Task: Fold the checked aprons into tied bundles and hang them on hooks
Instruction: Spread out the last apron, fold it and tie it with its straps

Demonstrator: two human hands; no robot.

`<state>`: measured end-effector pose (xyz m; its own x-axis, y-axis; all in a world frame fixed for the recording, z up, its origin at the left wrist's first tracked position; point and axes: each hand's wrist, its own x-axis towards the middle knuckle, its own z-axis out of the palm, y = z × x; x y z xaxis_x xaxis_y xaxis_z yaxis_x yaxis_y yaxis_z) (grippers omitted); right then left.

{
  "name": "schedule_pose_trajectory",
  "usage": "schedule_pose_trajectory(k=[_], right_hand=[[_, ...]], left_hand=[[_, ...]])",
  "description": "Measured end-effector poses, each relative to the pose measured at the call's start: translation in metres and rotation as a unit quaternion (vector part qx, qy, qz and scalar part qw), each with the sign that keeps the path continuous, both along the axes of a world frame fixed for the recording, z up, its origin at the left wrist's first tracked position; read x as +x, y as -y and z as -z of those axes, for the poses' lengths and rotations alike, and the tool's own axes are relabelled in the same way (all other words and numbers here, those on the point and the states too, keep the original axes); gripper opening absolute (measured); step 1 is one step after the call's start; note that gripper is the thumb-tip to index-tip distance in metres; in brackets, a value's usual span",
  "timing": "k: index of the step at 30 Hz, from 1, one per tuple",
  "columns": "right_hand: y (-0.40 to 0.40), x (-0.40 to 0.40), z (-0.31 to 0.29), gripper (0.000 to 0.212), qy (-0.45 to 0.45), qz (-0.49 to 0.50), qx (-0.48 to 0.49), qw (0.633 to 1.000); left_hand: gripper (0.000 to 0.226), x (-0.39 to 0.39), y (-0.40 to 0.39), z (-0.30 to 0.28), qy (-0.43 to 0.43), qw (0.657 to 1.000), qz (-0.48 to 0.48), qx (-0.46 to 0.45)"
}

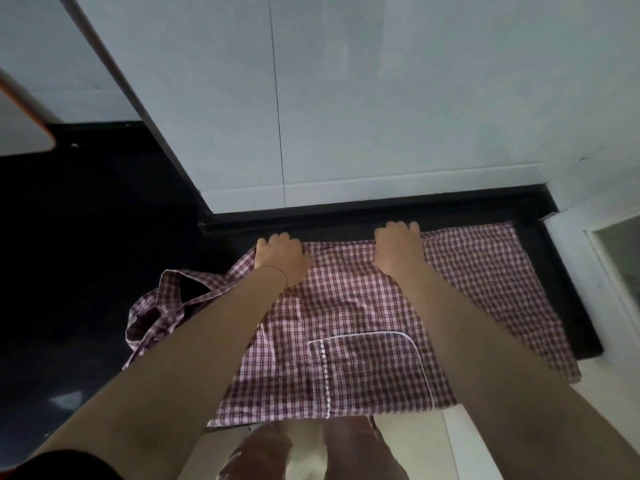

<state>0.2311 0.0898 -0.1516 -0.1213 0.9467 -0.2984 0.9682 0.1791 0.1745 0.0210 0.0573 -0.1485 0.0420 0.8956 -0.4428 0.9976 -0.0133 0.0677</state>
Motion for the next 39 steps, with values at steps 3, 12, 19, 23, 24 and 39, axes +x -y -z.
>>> schedule_pose_trajectory(k=[3, 12, 19, 23, 24, 39], right_hand=[[-0.008, 0.018, 0.003, 0.028, 0.012, 0.031, -0.011, 0.999], [-0.023, 0.061, 0.008, 0.034, -0.06, -0.012, -0.054, 0.997], [-0.023, 0.07, 0.012, 0.03, -0.116, -0.012, -0.031, 0.993], [-0.022, 0.071, 0.018, 0.03, -0.123, -0.021, -0.016, 0.992], [-0.022, 0.071, 0.019, 0.03, -0.127, -0.022, -0.014, 0.992], [-0.028, 0.075, 0.035, 0.018, -0.141, -0.038, 0.047, 0.988]], left_hand=[[0.039, 0.006, -0.004, 0.0, -0.009, 1.0, -0.005, -0.007], [0.049, 0.028, -0.013, 0.009, -0.038, 0.997, -0.062, -0.037], [0.036, 0.029, -0.016, 0.004, 0.036, 0.99, -0.131, -0.032], [0.043, 0.025, -0.02, 0.007, 0.013, 0.993, -0.116, -0.03], [0.042, 0.025, -0.02, 0.007, 0.015, 0.993, -0.118, -0.023], [0.023, 0.093, 0.003, 0.01, 0.064, 0.977, -0.034, 0.2]])
